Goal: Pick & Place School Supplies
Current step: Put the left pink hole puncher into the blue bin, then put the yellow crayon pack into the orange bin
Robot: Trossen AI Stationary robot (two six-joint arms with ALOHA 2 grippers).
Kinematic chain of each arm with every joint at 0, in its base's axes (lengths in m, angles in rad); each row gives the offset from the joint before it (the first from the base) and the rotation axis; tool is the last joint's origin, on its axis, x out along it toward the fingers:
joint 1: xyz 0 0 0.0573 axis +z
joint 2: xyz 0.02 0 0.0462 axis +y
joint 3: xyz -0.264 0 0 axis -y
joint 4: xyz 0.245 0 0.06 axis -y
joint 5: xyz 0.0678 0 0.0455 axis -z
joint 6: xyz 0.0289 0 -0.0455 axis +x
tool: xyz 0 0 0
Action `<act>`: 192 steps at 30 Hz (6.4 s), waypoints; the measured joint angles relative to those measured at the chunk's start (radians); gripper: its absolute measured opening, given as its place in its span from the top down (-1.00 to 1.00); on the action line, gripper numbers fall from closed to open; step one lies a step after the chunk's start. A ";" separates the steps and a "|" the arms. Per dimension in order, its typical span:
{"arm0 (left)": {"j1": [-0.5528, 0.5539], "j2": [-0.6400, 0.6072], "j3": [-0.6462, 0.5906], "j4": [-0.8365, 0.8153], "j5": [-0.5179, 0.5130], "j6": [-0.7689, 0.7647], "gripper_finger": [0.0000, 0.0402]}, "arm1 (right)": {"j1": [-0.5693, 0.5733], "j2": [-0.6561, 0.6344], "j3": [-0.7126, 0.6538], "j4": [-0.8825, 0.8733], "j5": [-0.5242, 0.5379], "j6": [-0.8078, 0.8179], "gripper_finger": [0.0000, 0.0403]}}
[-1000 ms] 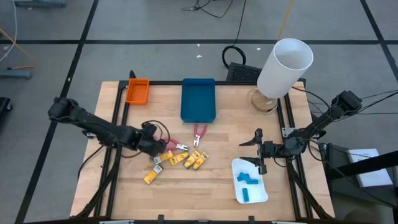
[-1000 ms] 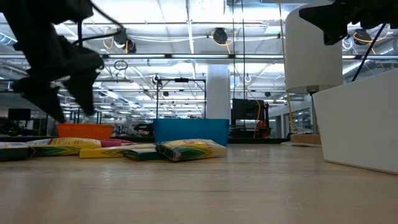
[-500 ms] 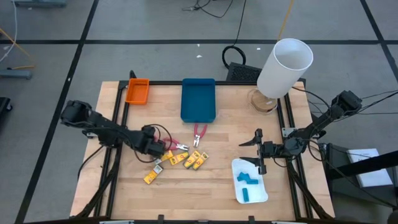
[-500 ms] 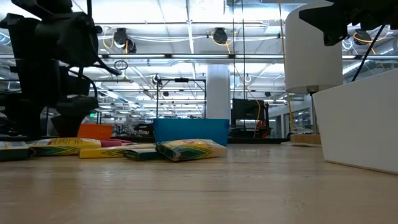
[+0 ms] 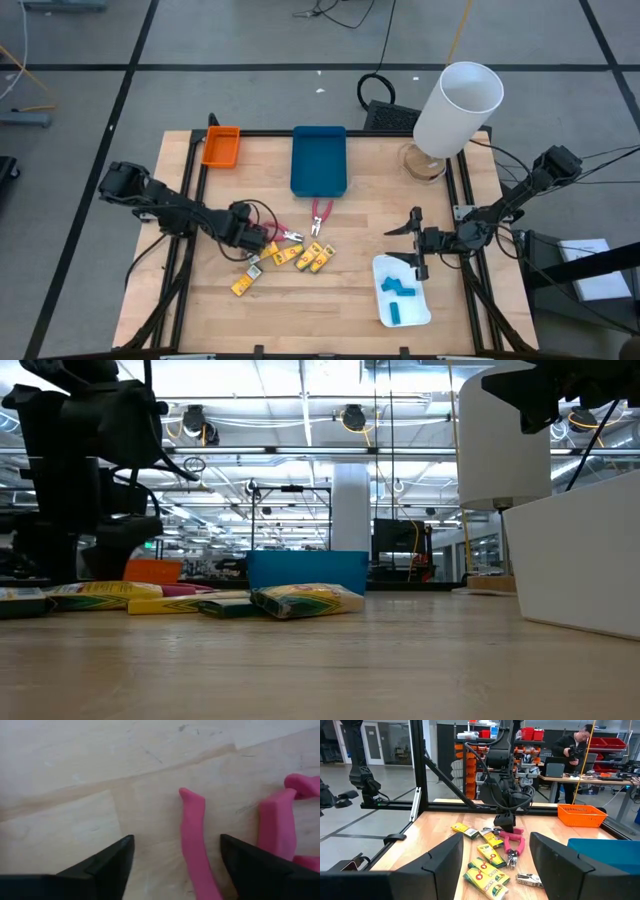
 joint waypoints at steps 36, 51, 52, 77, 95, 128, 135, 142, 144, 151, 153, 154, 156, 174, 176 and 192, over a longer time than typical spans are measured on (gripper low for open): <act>0.000 0.000 0.003 0.122 -0.189 0.122 0.75 | 0.000 0.000 0.000 -0.001 -0.001 0.007 -0.04; 0.000 -0.027 0.261 0.118 -0.396 0.473 0.78 | 0.000 0.000 0.000 -0.001 -0.001 0.007 -0.04; 0.000 -0.027 0.286 0.118 -0.421 0.502 0.77 | 0.000 0.000 0.000 -0.001 -0.001 0.007 -0.04; 0.339 -0.014 0.434 0.853 -0.185 1.260 0.76 | 0.000 0.000 0.000 -0.007 -0.001 -0.006 -0.04; 0.657 0.297 0.433 1.073 -0.102 1.119 0.81 | -0.059 0.000 -0.013 -0.065 -0.001 0.058 -0.04; 0.671 0.364 0.433 1.056 -0.028 1.074 0.56 | -0.059 0.000 -0.031 -0.034 -0.002 0.048 -0.04; 0.672 0.364 0.433 1.057 -0.015 1.073 0.56 | -0.059 0.000 -0.031 -0.034 -0.002 0.060 -0.04; 0.685 0.363 0.433 1.052 0.063 1.040 0.37 | -0.059 0.000 -0.031 -0.035 -0.002 0.071 -0.04; 0.691 0.363 0.433 1.047 0.065 1.031 0.18 | -0.059 0.000 -0.031 -0.035 -0.014 0.071 -0.04; 0.695 0.358 0.433 1.051 0.066 1.098 -0.46 | -0.059 0.000 -0.032 -0.035 -0.054 0.067 -0.04; 0.692 0.342 0.433 1.049 0.088 1.134 -0.55 | -0.059 0.000 -0.032 -0.035 -0.054 0.067 -0.04; 0.691 0.327 0.433 1.051 0.103 1.148 -0.58 | -0.059 0.000 -0.032 -0.035 -0.054 0.066 -0.04; 0.683 0.285 0.433 1.022 0.135 1.168 -0.61 | -0.059 0.000 -0.032 -0.036 -0.054 0.066 -0.04; 0.314 -0.064 0.434 0.314 0.247 1.285 -0.62 | -0.059 0.000 -0.032 -0.032 -0.050 0.066 -0.04; 0.257 -0.047 0.434 0.281 0.241 1.286 -0.62 | -0.059 0.000 -0.032 -0.030 -0.050 0.066 -0.04; 0.037 0.112 0.433 0.080 0.062 1.274 -0.62 | -0.059 0.000 -0.032 -0.020 -0.050 0.072 -0.04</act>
